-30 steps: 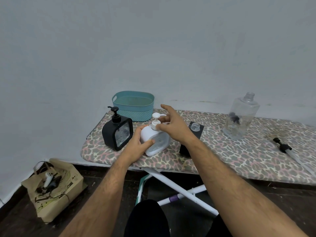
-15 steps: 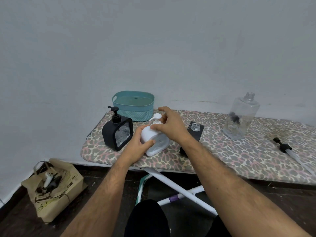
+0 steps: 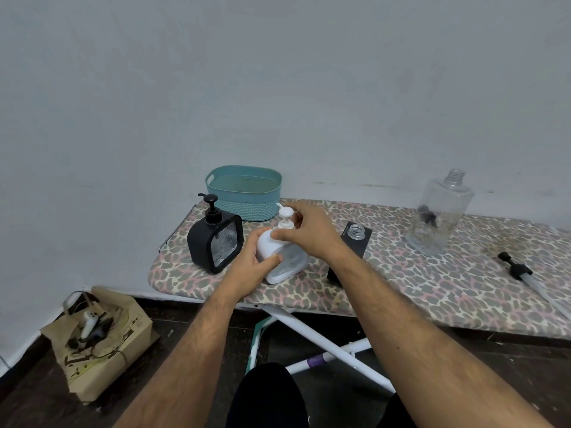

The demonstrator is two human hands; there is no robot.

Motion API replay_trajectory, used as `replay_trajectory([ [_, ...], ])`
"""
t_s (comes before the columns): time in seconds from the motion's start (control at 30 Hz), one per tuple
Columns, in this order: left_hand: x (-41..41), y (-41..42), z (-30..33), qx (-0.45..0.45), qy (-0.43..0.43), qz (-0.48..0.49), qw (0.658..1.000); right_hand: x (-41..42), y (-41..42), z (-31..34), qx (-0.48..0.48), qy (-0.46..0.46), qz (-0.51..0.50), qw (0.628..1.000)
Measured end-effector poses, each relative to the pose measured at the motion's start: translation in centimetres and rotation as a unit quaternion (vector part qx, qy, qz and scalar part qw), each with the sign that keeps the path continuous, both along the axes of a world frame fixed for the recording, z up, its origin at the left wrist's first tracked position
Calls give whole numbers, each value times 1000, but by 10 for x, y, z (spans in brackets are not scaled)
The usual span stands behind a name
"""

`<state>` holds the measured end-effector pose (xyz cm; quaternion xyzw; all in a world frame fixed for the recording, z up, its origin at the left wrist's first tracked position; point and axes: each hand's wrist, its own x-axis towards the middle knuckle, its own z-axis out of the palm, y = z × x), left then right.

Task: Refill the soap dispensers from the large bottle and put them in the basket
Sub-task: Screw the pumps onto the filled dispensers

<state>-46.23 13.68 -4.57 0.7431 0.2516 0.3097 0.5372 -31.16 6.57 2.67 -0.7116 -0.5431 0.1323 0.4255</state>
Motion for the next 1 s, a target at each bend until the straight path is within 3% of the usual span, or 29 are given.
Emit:
replay_trajectory([
  [0.17,0,3,-2,8,12,7,1000,7,0,4,-43,22,31,998],
  [0.4,1,3,-3,10,1,5,1000,-3,3,-7,-3,-4,-52,999],
  [0.6,1,3,-3,13,14,4,1000,9,-2,3,-56,-10,43,997],
  [0.73,1,4,-4,6,10,0,1000,7,-2,2,-43,-14,33,998],
  [1.0,1,4,-8,15,1,18,1000,-9,-2,-8,-15,-181,-58,982],
])
